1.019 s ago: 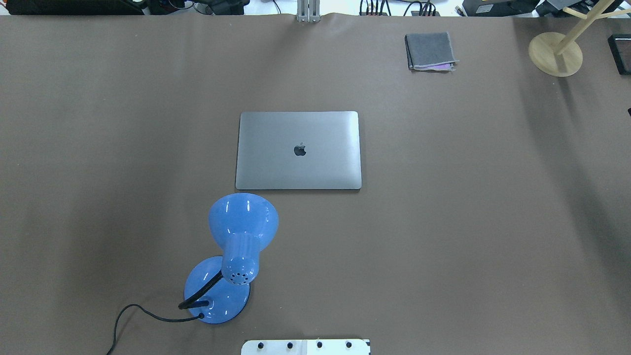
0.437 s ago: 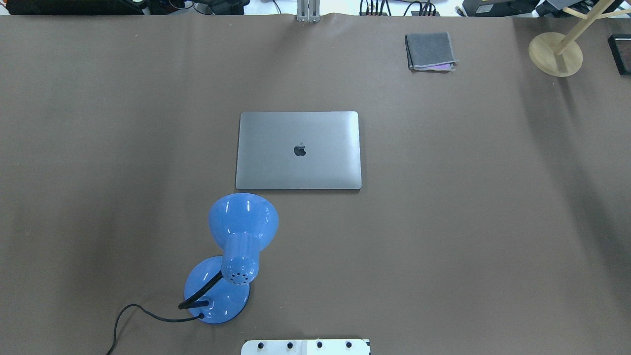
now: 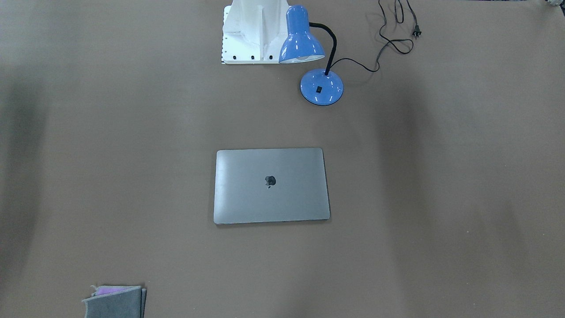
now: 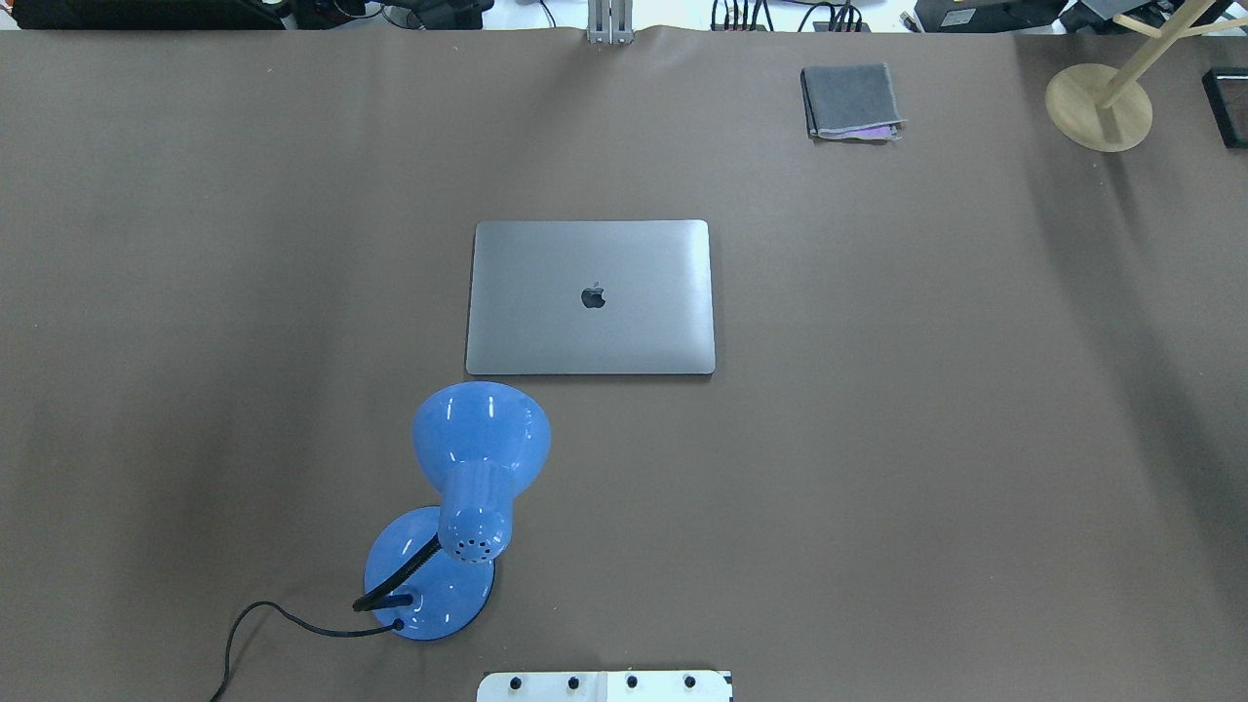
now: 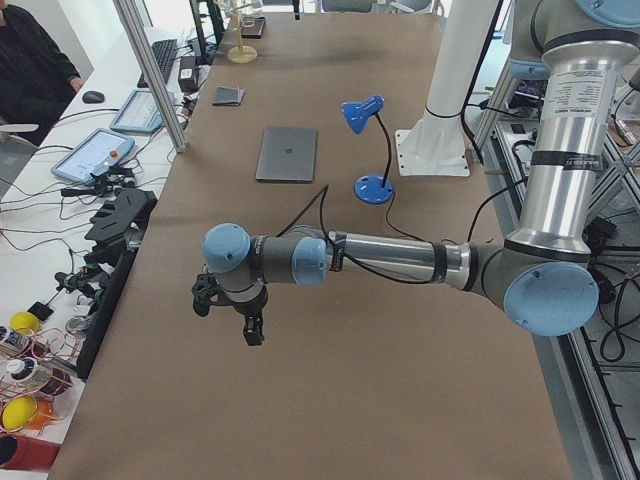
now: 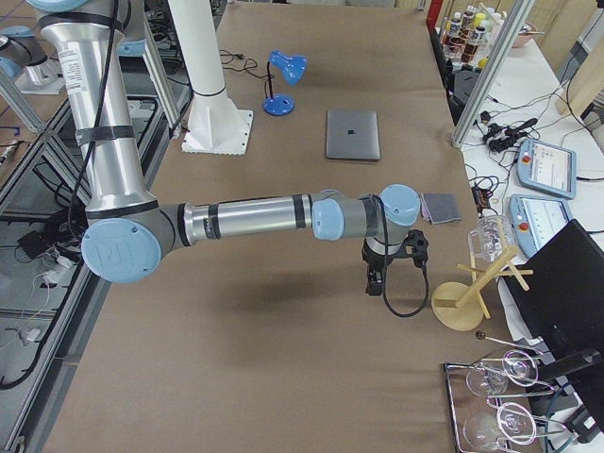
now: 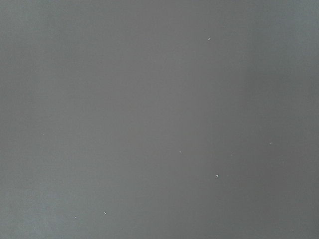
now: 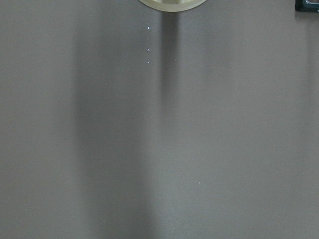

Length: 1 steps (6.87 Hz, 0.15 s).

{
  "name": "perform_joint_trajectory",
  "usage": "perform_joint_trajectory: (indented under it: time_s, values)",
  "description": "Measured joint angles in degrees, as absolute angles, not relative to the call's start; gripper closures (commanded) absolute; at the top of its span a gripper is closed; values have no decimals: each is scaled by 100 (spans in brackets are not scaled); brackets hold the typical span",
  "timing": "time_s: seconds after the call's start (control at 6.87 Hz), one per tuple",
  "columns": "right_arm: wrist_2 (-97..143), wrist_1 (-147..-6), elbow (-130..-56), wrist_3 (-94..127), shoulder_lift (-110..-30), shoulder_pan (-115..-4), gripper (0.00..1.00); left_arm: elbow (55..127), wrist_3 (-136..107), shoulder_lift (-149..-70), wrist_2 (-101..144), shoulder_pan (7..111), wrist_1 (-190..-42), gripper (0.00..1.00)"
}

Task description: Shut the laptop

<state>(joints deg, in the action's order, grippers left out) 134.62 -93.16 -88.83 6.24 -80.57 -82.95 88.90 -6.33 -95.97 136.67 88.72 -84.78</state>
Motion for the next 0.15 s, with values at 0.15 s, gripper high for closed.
perform_joint_trajectory:
  time_s: [0.15]
  values:
    - [13461, -9317, -8883, 624, -8051, -8296, 0, 8889, -633, -9597, 13667, 8871, -8480, 2]
